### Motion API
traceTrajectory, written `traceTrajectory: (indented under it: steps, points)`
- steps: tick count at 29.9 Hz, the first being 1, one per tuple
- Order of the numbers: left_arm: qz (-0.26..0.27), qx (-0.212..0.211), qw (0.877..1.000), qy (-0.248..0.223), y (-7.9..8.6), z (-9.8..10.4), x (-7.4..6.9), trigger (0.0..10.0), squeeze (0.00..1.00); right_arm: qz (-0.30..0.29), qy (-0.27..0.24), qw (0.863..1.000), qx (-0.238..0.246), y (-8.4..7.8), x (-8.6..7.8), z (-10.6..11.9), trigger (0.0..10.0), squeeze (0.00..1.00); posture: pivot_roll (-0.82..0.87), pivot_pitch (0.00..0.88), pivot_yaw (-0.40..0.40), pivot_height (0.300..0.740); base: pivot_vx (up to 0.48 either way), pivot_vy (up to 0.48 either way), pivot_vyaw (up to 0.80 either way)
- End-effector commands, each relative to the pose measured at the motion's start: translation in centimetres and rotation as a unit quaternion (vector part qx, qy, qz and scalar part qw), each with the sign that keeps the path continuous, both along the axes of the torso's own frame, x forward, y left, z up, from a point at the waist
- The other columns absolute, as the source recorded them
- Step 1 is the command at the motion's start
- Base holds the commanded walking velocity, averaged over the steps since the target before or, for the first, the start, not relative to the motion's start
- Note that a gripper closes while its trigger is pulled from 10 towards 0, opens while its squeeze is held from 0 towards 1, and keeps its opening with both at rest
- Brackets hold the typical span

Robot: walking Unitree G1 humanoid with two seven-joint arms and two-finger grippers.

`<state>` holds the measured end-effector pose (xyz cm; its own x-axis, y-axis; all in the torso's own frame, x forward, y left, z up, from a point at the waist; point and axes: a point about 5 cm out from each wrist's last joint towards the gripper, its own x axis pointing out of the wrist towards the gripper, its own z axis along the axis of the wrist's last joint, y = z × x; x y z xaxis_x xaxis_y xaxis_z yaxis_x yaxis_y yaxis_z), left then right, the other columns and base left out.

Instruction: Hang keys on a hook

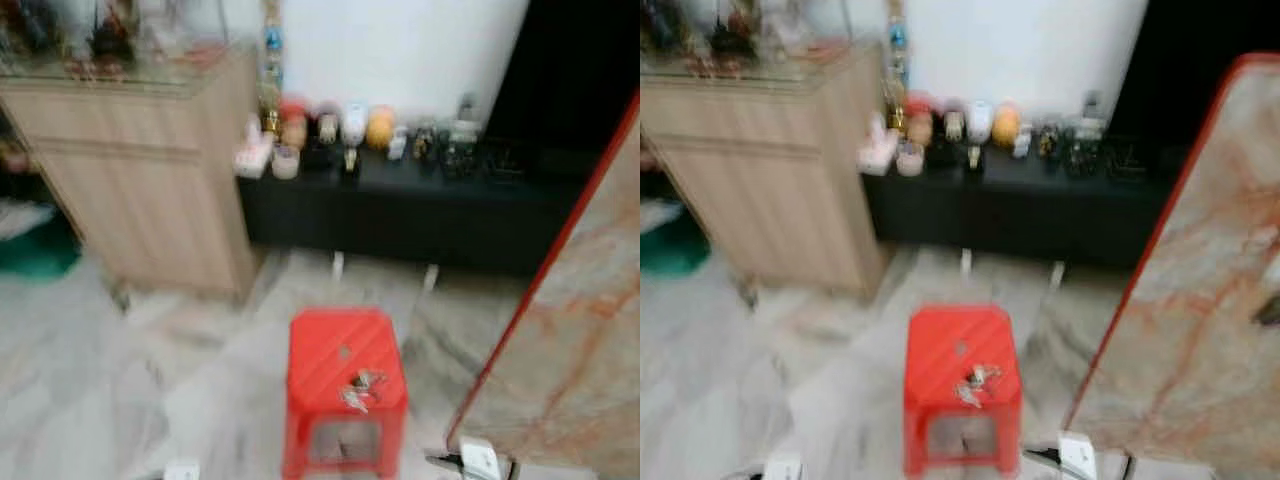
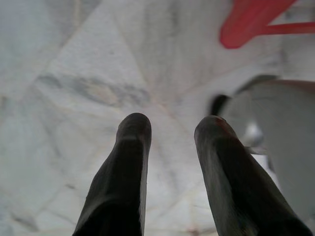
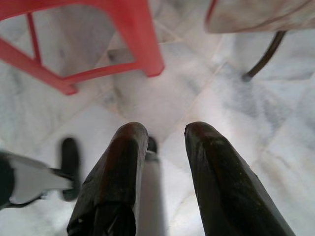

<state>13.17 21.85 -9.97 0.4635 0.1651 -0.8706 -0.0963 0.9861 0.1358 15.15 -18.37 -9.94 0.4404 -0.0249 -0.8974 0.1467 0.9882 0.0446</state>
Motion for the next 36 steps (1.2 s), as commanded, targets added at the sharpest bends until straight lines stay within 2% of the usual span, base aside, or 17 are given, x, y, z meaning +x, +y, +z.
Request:
traceTrajectory:
  steps: [1,6,23,36]
  points:
    - [-0.002,0.014,1.000,0.001,1.1,0.2,0.0,10.0,0.00,0.004,-0.010,1.000,0.007,0.6,0.6,0.2,10.0,0.00,0.05,0.000,-0.018,0.740,0.000,0.431,0.00]
    - [0.003,0.020,1.000,0.000,2.6,0.4,-0.7,10.0,0.00,0.005,-0.009,1.000,0.007,0.6,0.5,0.1,10.0,0.00,0.06,0.000,-0.020,0.740,0.000,0.086,0.00]
    - [0.001,0.009,1.000,-0.008,1.3,0.3,-0.1,10.0,0.00,0.008,-0.011,1.000,0.006,0.5,0.6,0.2,10.0,0.00,0.06,0.000,-0.023,0.740,0.000,0.000,0.00]
    - [0.003,0.010,1.000,-0.004,2.0,0.3,-0.6,10.0,0.00,0.009,-0.015,1.000,0.006,0.6,0.7,0.2,10.0,0.00,0.06,0.000,-0.024,0.740,0.000,0.000,0.00]
